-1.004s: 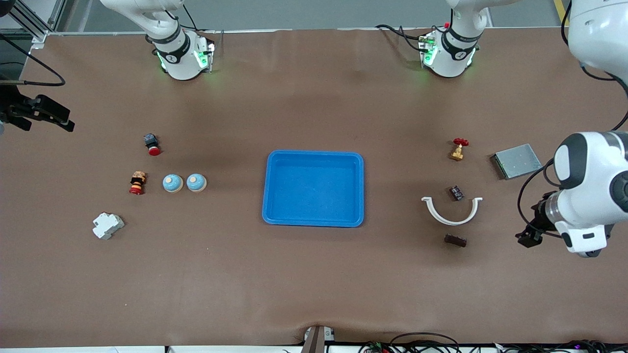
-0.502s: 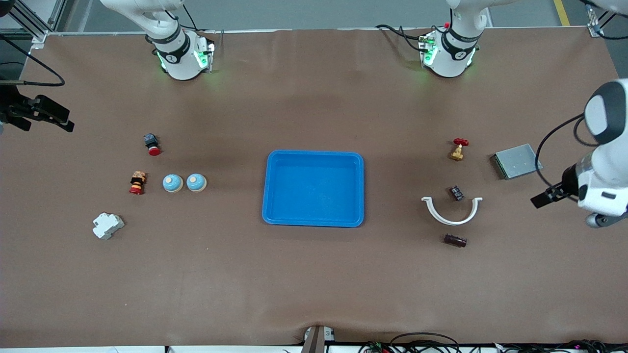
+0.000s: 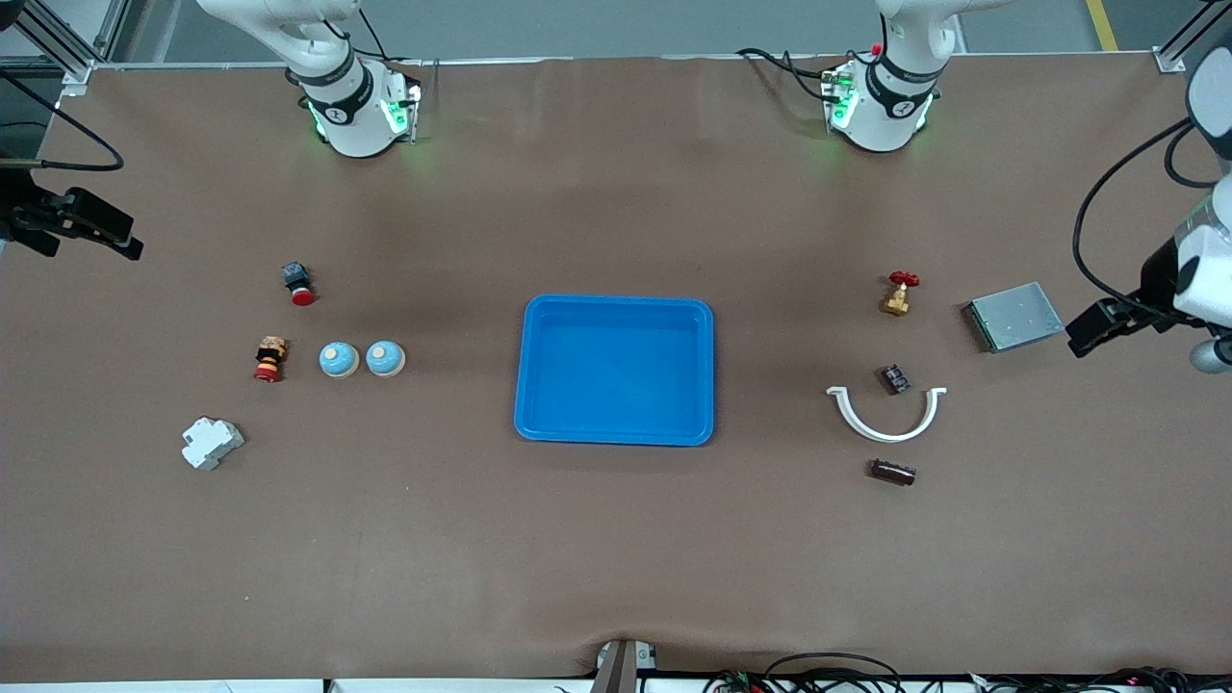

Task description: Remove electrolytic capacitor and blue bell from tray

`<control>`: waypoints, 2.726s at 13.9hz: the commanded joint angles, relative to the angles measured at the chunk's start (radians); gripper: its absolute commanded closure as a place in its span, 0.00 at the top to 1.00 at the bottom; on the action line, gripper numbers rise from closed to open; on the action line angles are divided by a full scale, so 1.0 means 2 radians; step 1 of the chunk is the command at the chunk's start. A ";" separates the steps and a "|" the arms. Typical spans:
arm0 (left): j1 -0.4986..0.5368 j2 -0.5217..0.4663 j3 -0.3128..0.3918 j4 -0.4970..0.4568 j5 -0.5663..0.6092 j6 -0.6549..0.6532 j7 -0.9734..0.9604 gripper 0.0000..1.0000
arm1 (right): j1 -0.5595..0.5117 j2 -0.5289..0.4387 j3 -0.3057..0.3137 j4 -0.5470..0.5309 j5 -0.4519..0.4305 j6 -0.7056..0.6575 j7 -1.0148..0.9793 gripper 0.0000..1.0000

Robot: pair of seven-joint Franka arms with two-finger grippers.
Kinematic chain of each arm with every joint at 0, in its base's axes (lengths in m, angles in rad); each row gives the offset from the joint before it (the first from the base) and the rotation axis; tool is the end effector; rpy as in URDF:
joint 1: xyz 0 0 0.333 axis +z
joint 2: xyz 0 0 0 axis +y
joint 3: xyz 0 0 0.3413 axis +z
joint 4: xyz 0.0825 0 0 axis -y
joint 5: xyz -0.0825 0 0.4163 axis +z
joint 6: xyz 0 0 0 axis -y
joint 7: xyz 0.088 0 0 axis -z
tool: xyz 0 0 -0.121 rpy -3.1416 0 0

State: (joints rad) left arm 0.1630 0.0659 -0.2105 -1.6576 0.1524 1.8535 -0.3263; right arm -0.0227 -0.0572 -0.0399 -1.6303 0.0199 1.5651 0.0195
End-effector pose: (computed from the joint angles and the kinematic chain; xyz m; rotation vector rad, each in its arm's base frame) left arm 0.6317 -0.0124 0.5795 -3.0011 -0.3729 -0.2339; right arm 0.5654 -0.0337 0.6383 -3.1166 0.1278 0.0118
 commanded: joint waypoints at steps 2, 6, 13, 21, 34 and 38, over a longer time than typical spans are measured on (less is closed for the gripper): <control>0.008 -0.007 -0.002 0.026 -0.029 -0.002 0.014 1.00 | -0.013 -0.008 0.004 -0.003 0.021 -0.006 0.018 1.00; 0.009 -0.001 0.002 0.047 -0.060 -0.008 0.082 1.00 | -0.013 -0.012 0.004 -0.004 0.021 -0.012 0.018 1.00; 0.015 -0.001 0.003 0.048 -0.080 -0.020 0.141 1.00 | -0.012 -0.012 0.005 -0.005 0.021 -0.013 0.017 1.00; -0.018 0.012 0.038 0.048 -0.090 -0.019 0.137 1.00 | -0.011 -0.013 0.008 -0.006 0.021 -0.019 0.017 1.00; -0.097 0.012 0.126 0.047 -0.092 -0.019 0.139 1.00 | -0.009 -0.017 0.009 -0.006 0.021 -0.036 0.016 1.00; -0.095 0.012 0.126 0.047 -0.092 -0.019 0.139 1.00 | -0.009 -0.018 0.009 -0.005 0.015 -0.033 0.002 1.00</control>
State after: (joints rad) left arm -0.0251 0.0842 0.0325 -1.5807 -0.0065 1.8348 -0.0617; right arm -0.0352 -0.0698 -0.0266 -1.6303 0.0418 1.5015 0.0339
